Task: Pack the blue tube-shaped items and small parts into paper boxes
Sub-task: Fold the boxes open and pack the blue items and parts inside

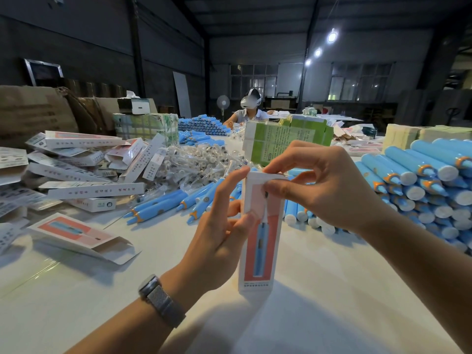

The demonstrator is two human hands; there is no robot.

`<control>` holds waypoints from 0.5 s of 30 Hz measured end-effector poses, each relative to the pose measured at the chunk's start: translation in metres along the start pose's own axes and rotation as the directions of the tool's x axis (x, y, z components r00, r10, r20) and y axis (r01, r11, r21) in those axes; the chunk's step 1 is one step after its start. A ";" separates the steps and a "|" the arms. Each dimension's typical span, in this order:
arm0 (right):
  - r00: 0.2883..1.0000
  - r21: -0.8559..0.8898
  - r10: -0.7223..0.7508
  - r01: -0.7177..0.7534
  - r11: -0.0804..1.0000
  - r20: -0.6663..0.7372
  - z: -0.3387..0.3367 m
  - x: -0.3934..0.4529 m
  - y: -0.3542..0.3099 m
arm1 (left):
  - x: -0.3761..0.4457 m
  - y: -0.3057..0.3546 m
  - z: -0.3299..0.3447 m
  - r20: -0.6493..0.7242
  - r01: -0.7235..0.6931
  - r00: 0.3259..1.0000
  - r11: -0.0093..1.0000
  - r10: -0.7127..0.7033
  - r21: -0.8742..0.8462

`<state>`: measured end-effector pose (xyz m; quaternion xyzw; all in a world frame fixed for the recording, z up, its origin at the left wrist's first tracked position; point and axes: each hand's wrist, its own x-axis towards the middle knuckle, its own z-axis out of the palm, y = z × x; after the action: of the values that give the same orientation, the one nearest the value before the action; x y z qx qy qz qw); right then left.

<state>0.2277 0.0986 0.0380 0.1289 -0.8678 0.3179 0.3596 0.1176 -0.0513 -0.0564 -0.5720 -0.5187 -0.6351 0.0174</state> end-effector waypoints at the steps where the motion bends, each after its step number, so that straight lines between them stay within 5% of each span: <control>1: 1.000 0.001 -0.008 0.008 1.000 0.003 0.000 0.000 0.000 | 0.000 0.000 0.000 -0.002 0.000 1.000 1.000 0.000 -0.003; 15: 0.996 -0.071 -0.089 0.091 0.993 0.024 0.003 -0.001 0.001 | 0.001 0.005 -0.003 -0.013 0.003 1.000 1.000 -0.003 0.000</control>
<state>0.2261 0.0977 0.0349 0.1582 -0.8756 0.2685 0.3690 0.1184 -0.0549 -0.0521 -0.5673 -0.5196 -0.6386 0.0198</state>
